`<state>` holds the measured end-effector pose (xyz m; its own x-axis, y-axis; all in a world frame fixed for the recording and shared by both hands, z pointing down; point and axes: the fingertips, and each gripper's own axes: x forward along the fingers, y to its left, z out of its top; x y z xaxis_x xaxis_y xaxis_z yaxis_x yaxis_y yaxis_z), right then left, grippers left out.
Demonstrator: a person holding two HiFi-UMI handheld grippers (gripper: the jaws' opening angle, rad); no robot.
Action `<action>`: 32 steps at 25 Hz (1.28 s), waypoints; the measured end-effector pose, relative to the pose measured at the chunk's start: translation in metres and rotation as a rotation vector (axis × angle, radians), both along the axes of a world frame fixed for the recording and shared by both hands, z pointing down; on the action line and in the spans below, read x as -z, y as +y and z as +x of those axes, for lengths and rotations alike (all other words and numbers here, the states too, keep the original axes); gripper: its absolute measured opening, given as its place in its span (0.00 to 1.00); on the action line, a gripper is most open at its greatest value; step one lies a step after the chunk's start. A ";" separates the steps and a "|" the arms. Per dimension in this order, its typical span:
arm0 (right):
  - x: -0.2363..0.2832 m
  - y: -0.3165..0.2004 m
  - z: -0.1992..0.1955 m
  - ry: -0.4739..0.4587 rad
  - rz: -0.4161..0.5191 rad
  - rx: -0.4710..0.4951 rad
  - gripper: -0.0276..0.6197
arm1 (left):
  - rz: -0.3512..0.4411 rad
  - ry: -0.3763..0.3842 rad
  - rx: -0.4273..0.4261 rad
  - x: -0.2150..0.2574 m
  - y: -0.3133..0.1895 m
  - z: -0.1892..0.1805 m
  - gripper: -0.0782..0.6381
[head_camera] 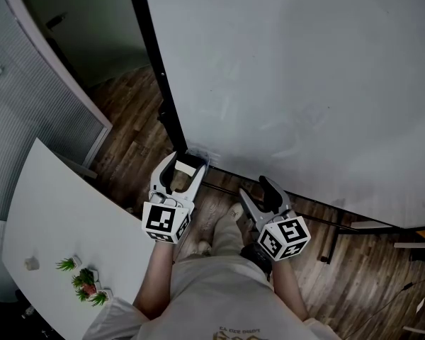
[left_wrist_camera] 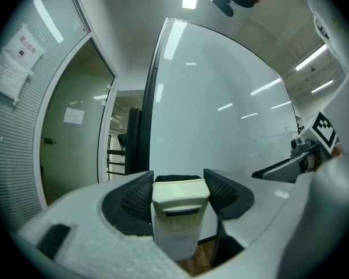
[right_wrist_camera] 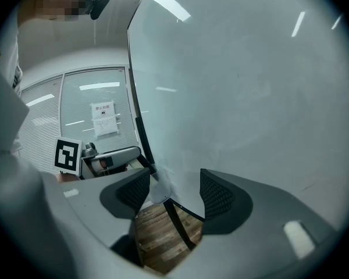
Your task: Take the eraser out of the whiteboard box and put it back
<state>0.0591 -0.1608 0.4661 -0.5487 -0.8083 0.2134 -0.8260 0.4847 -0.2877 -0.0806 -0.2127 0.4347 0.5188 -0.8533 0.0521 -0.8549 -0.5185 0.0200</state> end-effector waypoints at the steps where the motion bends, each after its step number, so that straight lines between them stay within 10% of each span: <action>1: -0.001 0.000 0.000 0.001 -0.002 0.001 0.46 | -0.003 0.000 -0.001 -0.001 0.000 0.000 0.48; 32: -0.012 -0.010 0.006 -0.002 -0.031 0.023 0.46 | -0.079 -0.029 -0.005 -0.039 -0.016 0.008 0.48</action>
